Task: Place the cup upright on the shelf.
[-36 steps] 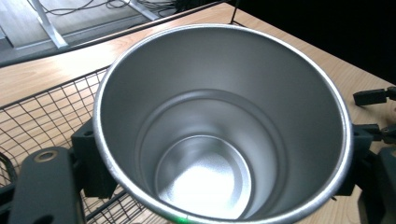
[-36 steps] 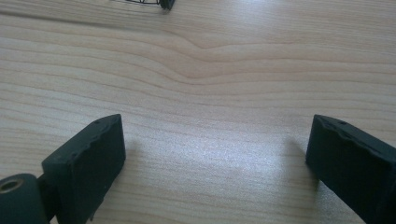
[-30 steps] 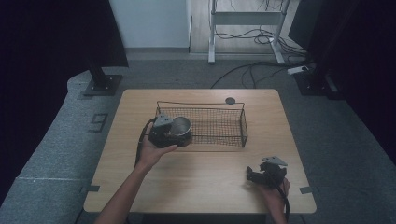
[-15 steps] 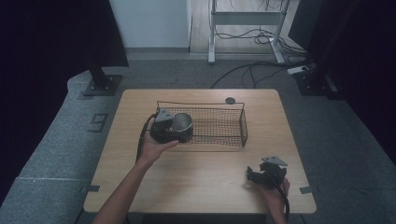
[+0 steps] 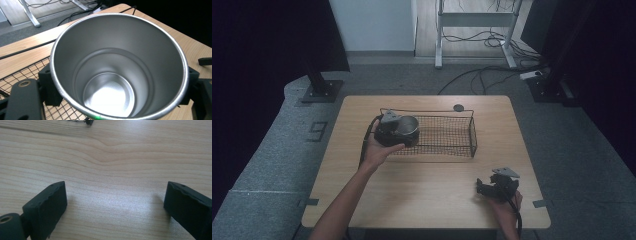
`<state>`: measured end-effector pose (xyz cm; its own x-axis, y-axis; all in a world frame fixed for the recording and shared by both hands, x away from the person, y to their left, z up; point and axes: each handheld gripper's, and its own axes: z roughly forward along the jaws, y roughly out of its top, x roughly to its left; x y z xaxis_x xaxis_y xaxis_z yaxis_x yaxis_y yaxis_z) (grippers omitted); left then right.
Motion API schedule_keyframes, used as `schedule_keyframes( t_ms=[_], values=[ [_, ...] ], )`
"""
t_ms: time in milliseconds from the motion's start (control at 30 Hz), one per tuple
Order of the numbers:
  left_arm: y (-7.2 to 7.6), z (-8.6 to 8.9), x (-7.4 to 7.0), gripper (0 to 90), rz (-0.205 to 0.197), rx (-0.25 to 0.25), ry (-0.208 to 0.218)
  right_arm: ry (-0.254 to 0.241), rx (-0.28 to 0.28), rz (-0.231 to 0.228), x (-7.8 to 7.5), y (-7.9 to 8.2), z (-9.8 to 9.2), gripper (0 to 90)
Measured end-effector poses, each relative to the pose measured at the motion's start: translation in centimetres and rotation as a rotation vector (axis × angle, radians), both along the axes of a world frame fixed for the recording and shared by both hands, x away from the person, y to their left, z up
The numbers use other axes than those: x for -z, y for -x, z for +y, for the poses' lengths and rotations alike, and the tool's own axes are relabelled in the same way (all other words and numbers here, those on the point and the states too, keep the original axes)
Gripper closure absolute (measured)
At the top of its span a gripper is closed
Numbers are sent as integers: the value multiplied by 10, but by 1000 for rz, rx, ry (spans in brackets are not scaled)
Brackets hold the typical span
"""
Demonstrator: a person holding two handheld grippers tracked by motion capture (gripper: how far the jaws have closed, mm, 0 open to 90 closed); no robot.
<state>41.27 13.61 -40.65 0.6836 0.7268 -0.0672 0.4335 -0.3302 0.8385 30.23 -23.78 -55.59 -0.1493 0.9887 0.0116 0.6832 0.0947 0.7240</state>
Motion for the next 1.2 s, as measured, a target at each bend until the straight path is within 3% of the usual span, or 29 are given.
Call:
schedule_keyframes(
  t_ms=[333, 700, 1200],
  values=[
    [-12, 4, 6, 186, 24, -22, 20, 0, 0, 1, 0, 0, 0, 46],
    [-24, 3, 4, 186, 32, -40, 16, 0, 0, 1, 0, 0, 0, 46],
    [-42, 1, 12, 186, 62, -83, 7, 1, 0, 1, 0, 0, 0, 47]
  ],
)
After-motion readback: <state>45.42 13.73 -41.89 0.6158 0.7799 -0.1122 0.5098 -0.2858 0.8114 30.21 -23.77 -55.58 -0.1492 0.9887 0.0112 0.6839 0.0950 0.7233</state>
